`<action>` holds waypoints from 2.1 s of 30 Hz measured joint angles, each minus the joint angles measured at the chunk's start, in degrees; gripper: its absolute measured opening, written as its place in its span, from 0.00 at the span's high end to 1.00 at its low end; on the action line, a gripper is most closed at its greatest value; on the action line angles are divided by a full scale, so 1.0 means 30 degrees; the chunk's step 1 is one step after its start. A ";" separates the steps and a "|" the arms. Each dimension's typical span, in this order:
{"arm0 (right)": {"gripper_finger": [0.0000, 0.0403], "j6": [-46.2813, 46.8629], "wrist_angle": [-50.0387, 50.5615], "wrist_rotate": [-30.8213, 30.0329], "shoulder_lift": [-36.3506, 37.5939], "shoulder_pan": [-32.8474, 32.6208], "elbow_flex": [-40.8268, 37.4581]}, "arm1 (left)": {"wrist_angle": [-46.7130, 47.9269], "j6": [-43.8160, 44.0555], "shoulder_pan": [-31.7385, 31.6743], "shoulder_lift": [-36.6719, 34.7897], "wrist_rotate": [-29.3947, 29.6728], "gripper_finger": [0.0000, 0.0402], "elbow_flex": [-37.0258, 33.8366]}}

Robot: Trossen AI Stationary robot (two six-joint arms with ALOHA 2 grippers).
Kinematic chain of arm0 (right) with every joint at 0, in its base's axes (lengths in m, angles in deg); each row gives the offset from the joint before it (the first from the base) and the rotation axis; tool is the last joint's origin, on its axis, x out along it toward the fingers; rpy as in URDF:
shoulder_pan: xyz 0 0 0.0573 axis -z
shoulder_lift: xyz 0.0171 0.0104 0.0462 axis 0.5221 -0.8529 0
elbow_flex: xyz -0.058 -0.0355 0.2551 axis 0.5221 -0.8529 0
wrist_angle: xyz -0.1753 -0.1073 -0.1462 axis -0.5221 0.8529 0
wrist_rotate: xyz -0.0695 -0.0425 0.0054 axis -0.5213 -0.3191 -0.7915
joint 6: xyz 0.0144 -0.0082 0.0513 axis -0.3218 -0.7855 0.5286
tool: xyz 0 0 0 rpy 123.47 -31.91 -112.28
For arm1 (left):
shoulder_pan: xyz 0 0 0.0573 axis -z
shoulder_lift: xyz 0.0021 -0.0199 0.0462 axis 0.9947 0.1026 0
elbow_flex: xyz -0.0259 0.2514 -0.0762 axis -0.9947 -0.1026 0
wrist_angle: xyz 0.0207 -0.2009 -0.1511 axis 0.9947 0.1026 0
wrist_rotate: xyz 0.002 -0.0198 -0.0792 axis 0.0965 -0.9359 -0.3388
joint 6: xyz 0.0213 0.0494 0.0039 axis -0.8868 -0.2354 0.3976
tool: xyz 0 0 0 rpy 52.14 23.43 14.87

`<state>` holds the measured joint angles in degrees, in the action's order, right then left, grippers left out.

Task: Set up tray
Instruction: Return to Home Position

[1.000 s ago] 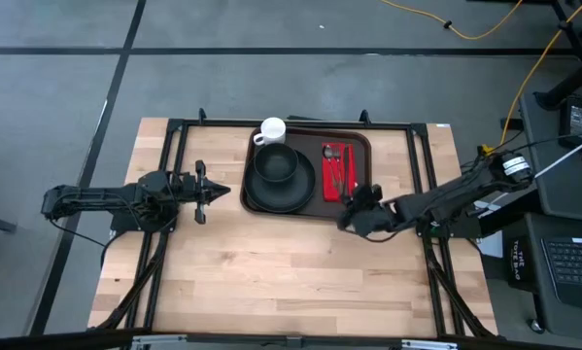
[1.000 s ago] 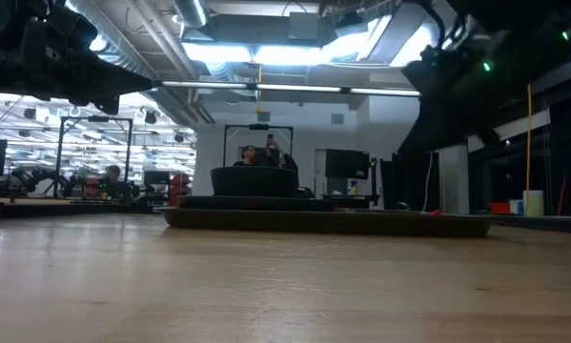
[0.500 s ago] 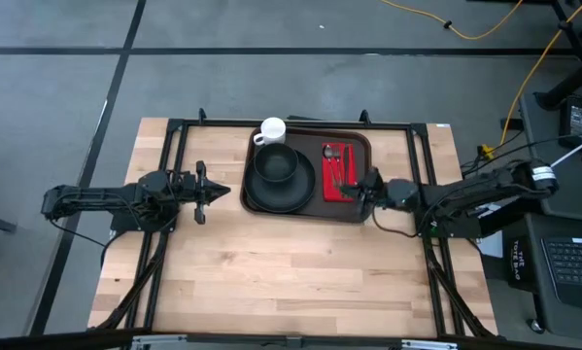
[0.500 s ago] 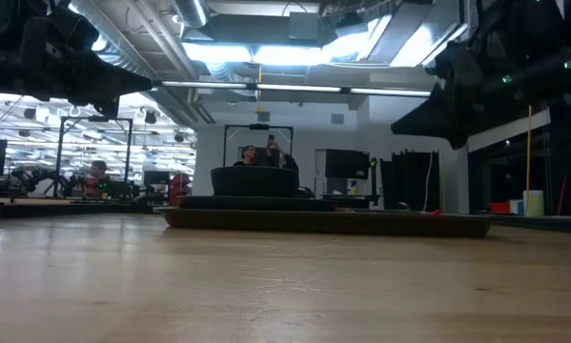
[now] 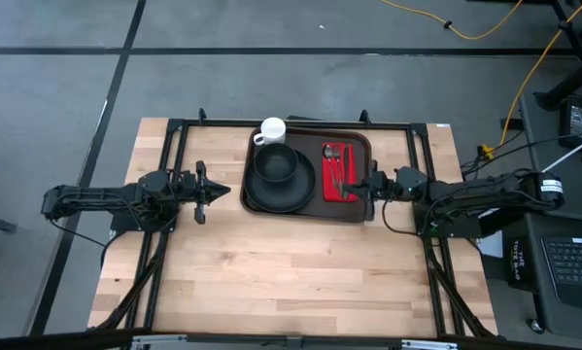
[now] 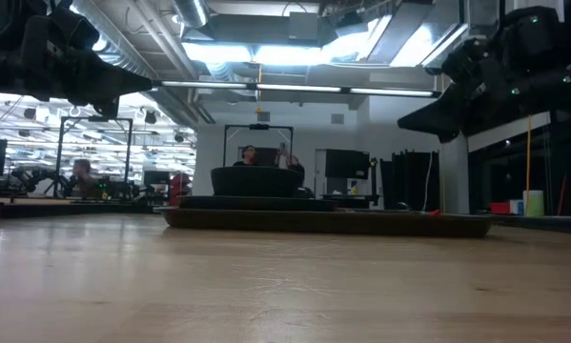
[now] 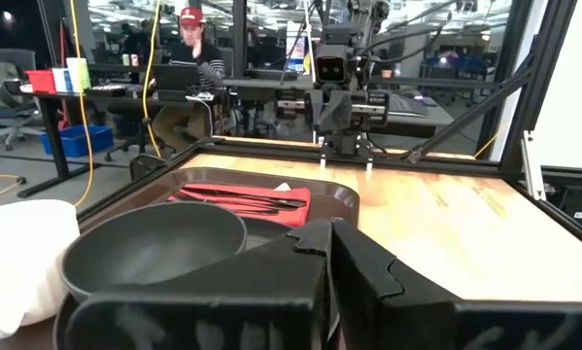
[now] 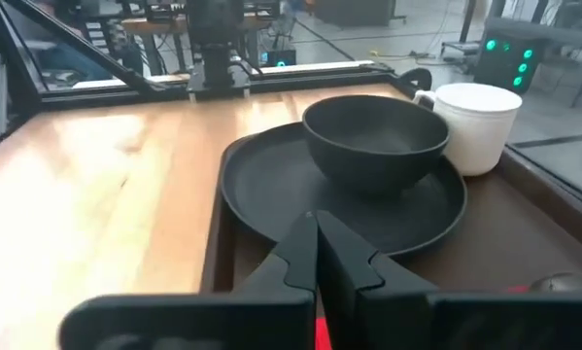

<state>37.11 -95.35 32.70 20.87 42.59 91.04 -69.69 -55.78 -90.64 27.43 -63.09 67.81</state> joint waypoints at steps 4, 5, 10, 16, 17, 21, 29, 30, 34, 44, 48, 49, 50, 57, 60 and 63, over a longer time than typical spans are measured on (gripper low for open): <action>0.97 -0.0206 0.0047 0.0022 0.0000 0.0079 0.0000 | -0.0001 0.0000 0.0000 0.0000 0.0000 0.99 -0.0001; 0.96 -0.0163 0.0146 0.0022 0.0000 0.0079 0.0000 | 0.0000 0.0000 0.0000 0.0000 0.0000 0.99 -0.0001; 0.93 -0.0170 0.0411 0.0022 0.0000 0.0079 0.0000 | -0.0006 0.0000 0.0000 0.0000 0.0000 0.99 0.0000; 0.92 -0.0184 0.0415 0.0022 0.0000 0.0079 0.0000 | -0.0006 0.0007 0.0000 0.0000 0.0000 0.99 0.0000; 0.92 -0.0180 0.0415 0.0022 0.0000 0.0079 0.0000 | 0.0000 0.0003 0.0000 0.0000 0.0000 0.99 0.0000; 0.92 -0.0614 0.0763 0.0020 -0.0007 0.0017 -0.0001 | 0.0000 0.0000 0.0000 0.0000 0.0000 0.99 0.0000; 0.92 -0.0767 0.2805 0.0260 0.3923 -0.2131 -0.0035 | 0.0070 0.0007 0.0000 -0.0001 -0.0014 0.98 0.0000; 0.92 -0.0780 0.3118 0.0468 0.4841 -0.2441 -0.0193 | 0.0120 0.0007 0.0000 0.0000 -0.0001 0.98 0.0000; 0.92 -0.1509 0.3251 0.0899 0.8345 -0.3473 -0.1949 | 0.0124 0.0007 0.0000 0.0000 -0.0007 0.98 0.0000; 0.92 -0.2095 0.4706 0.0889 1.2357 -0.4720 -0.2457 | 0.0131 0.0007 0.0000 0.0000 -0.0007 0.99 0.0000; 0.92 -0.2163 0.6796 0.1239 1.4292 -0.4781 -0.2463 | 0.0124 0.0007 0.0000 0.0000 -0.0007 0.99 0.0000; 0.92 -0.2181 0.7570 0.1303 1.4830 -0.4781 -0.2463 | 0.0131 0.0007 -0.0006 0.0000 -0.0007 0.99 0.0000; 0.92 -0.2187 0.8310 0.1327 1.5347 -0.4781 -0.2463 | 0.0126 0.0007 0.0000 0.0000 -0.0007 0.99 0.0000; 0.92 -0.2002 1.1063 0.1370 1.7568 -0.4773 -0.2463 | 0.0131 0.0007 0.0000 0.0000 -0.0007 0.99 0.0000; 0.92 -0.1510 1.1241 0.1301 1.8074 -0.4773 -0.2470 | 0.0128 0.0007 0.0000 0.0000 -0.0007 0.99 0.0000; 0.92 -0.1139 1.1315 0.1091 1.8031 -0.4773 -0.2470 | 0.0126 0.0007 0.0000 0.0000 -0.0007 0.99 0.0000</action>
<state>33.69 -61.41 35.97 74.96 28.27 83.63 -69.32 -55.76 -90.64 27.43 -63.11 67.81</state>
